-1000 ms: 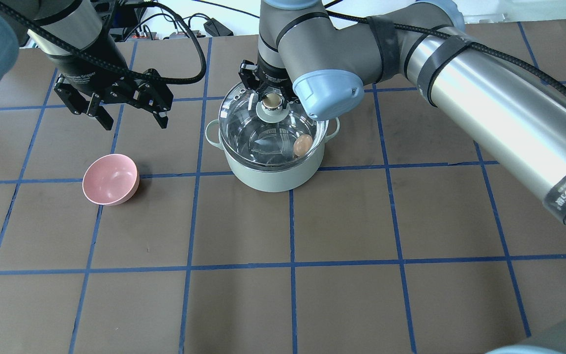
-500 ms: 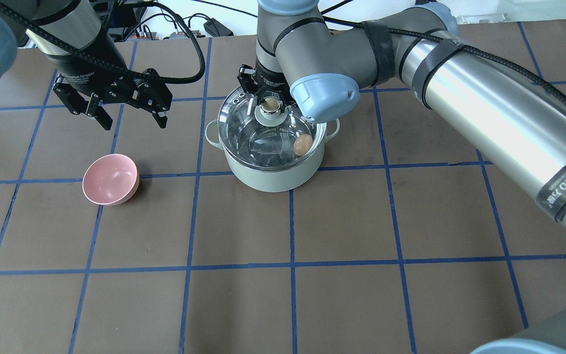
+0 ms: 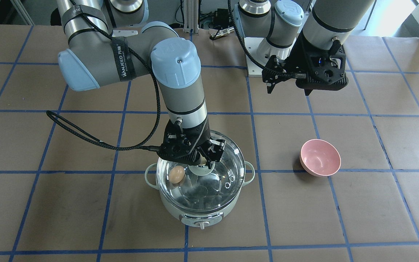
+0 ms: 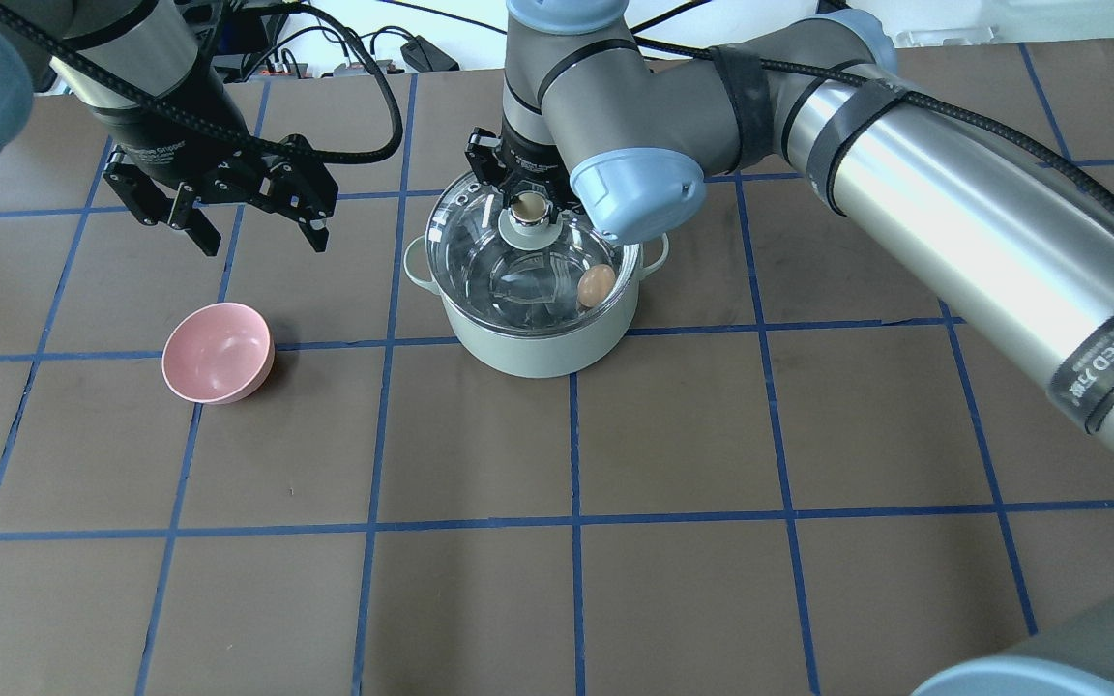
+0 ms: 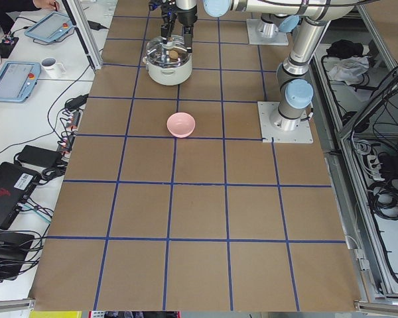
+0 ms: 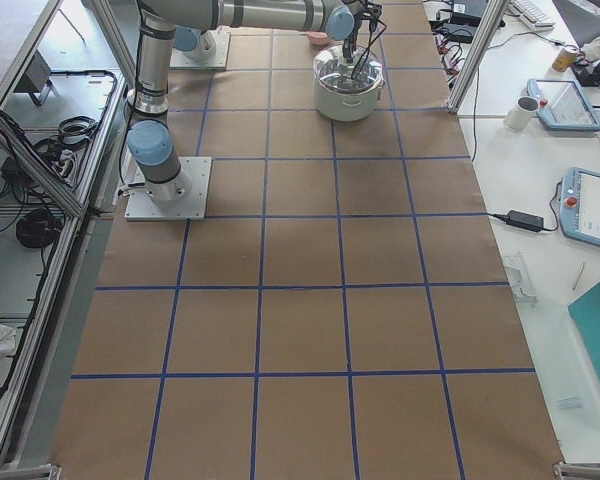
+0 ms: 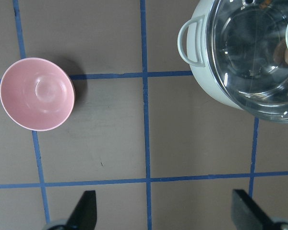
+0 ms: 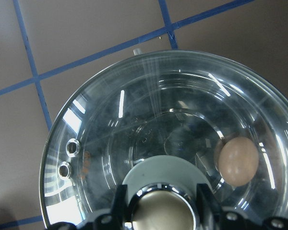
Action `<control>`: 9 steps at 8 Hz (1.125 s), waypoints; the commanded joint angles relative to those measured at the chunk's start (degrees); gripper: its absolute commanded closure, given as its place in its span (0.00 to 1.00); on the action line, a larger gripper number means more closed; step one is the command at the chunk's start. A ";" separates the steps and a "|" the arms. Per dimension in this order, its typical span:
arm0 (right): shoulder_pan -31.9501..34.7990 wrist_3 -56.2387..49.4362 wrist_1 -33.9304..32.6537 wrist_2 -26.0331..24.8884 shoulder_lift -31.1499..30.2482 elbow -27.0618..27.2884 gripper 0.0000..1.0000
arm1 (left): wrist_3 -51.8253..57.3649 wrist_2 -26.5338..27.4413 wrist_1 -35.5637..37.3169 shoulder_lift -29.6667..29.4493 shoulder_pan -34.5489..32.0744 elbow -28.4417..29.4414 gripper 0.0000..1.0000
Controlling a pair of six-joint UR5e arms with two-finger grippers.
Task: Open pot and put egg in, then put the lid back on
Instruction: 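Lower the glass lid onto the pot with the right gripper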
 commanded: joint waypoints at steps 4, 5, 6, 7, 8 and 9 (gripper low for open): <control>0.00 -0.35 -1.15 0.22 0.31 0.34 0.94 | 0.17 0.00 0.00 0.08 0.27 0.00 0.00; 0.00 -0.09 -1.33 0.22 0.57 0.42 0.90 | 0.17 0.00 0.00 -0.01 0.27 0.00 0.00; 0.00 0.17 -1.42 0.74 0.75 0.42 0.89 | 0.17 0.00 0.00 -0.01 0.27 0.00 0.00; 0.00 0.18 -1.34 0.92 0.75 0.42 0.89 | 0.26 0.00 0.00 0.08 0.27 0.00 0.00; 0.00 0.09 -1.25 0.92 0.75 0.51 0.83 | 0.26 0.00 0.00 -0.01 0.27 0.00 0.00; 0.00 -0.09 -1.25 0.92 0.83 0.51 0.78 | 0.26 0.00 0.00 0.08 0.27 0.00 0.00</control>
